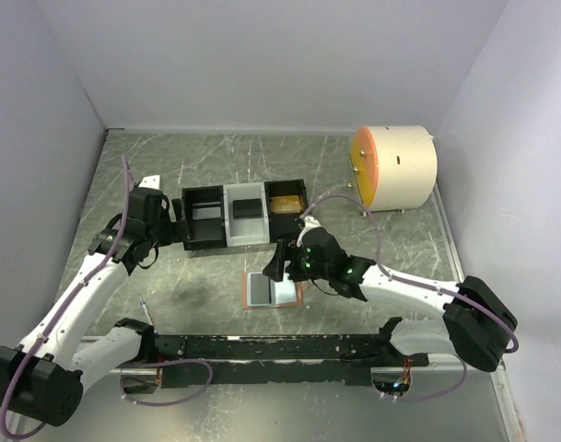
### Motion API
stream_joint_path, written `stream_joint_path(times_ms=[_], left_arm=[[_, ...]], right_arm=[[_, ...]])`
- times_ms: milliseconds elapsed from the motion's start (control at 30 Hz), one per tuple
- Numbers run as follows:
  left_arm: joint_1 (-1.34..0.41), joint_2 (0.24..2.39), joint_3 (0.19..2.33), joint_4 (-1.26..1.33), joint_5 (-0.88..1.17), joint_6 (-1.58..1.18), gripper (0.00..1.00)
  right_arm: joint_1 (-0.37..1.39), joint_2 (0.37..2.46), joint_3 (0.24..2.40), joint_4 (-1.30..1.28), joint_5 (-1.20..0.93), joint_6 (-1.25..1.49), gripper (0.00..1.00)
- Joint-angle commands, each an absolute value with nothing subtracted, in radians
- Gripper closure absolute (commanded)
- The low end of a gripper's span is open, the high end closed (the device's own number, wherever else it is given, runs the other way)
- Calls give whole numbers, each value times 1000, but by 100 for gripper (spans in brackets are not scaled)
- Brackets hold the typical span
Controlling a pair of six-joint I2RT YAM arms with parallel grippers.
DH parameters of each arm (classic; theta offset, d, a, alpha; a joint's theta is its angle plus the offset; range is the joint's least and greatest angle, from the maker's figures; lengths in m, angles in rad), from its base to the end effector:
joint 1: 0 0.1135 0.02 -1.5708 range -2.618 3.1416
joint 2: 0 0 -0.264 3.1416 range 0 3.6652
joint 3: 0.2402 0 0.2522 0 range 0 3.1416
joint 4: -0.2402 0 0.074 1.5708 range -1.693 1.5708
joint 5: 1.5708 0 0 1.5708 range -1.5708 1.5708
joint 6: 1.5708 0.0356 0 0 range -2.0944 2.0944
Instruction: Take the credit cards out of the card holder
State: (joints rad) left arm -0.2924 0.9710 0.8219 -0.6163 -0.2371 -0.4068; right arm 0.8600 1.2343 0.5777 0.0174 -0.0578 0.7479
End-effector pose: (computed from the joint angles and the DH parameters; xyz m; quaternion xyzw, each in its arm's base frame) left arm 0.1943 -0.0498 0.2791 -0.0985 0.9094 -0.0311 0.4029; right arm 0.1625 0.1919 0.1953 -0.0630 0.8910 0.3412 0.2929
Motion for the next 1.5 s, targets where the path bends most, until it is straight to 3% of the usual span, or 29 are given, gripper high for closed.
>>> stream_joint_path(times_ms=[0, 267, 533, 600, 833, 900, 967, 1033, 1067, 1133, 1167, 1200, 1333, 1467], left_arm=[[-294, 947, 828, -582, -191, -391, 7], [-296, 1030, 818, -524, 28, -329, 16], [-404, 1062, 798, -462, 212, -392, 20], [-471, 1063, 792, -446, 182, -443, 22], [-673, 1021, 689, -327, 103, -639, 24], [-716, 991, 671, -314, 59, -679, 25], [-744, 955, 655, -301, 29, -711, 25], [-759, 926, 640, -287, 16, -739, 25], [-764, 912, 630, -276, 15, -749, 25], [-770, 891, 617, -265, 9, -766, 25], [-772, 882, 613, -260, 6, -774, 25], [-772, 875, 610, -257, 5, -779, 25], [-775, 871, 607, -237, 19, -793, 25], [-778, 899, 610, -236, 25, -803, 25]], right_arm=[[879, 1182, 479, 221, -73, 886, 25], [882, 1269, 488, 240, -172, 956, 36], [887, 1361, 434, 356, -199, 979, 57], [888, 1389, 436, 357, -215, 971, 64], [887, 1350, 416, 322, -180, 936, 70], [890, 1289, 404, 308, -154, 913, 65], [889, 1220, 402, 272, -117, 893, 46], [888, 1149, 401, 253, -95, 878, 38], [888, 1124, 394, 257, -84, 893, 29], [888, 1074, 378, 289, -83, 903, 20], [888, 1048, 360, 315, -86, 922, 6], [887, 1024, 340, 333, -85, 966, 1], [855, 991, 259, 482, -154, 1022, 0], [848, 1092, 294, 459, -206, 1042, 16]])
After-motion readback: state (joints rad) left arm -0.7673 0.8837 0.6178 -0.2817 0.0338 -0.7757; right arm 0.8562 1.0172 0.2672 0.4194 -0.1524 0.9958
